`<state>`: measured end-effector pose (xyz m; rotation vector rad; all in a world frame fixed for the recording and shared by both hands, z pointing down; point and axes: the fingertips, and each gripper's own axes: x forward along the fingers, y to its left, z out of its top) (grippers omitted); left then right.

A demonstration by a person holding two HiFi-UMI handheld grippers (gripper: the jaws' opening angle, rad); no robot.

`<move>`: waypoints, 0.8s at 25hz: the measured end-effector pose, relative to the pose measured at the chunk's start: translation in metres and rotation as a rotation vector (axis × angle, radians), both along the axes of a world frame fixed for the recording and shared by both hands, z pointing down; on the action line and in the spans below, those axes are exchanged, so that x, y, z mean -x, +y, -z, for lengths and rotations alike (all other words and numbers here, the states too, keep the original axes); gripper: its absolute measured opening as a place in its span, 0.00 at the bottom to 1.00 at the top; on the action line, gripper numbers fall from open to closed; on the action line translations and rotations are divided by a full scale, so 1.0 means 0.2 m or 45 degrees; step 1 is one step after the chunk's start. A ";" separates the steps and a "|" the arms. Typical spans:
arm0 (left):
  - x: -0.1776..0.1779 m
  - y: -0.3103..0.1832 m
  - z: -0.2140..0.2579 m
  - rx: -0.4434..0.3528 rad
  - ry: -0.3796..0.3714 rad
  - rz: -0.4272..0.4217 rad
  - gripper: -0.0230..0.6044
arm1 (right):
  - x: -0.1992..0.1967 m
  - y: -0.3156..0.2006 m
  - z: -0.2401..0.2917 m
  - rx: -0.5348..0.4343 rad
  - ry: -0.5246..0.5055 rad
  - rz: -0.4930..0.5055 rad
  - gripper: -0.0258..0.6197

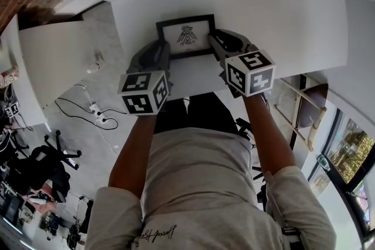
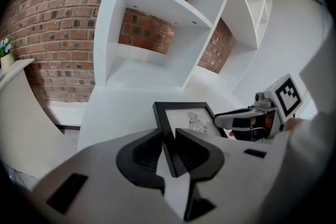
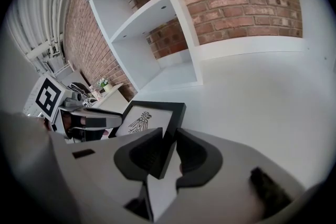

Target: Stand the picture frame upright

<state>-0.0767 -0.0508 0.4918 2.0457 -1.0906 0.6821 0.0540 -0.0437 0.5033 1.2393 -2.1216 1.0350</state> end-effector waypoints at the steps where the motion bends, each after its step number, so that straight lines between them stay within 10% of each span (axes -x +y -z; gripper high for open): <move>1: -0.01 0.00 0.01 -0.003 0.004 -0.003 0.18 | -0.01 0.00 0.01 -0.005 0.001 -0.005 0.19; 20: -0.13 -0.23 0.17 -0.157 -0.006 -0.077 0.18 | -0.13 -0.20 0.16 -0.159 0.002 -0.077 0.19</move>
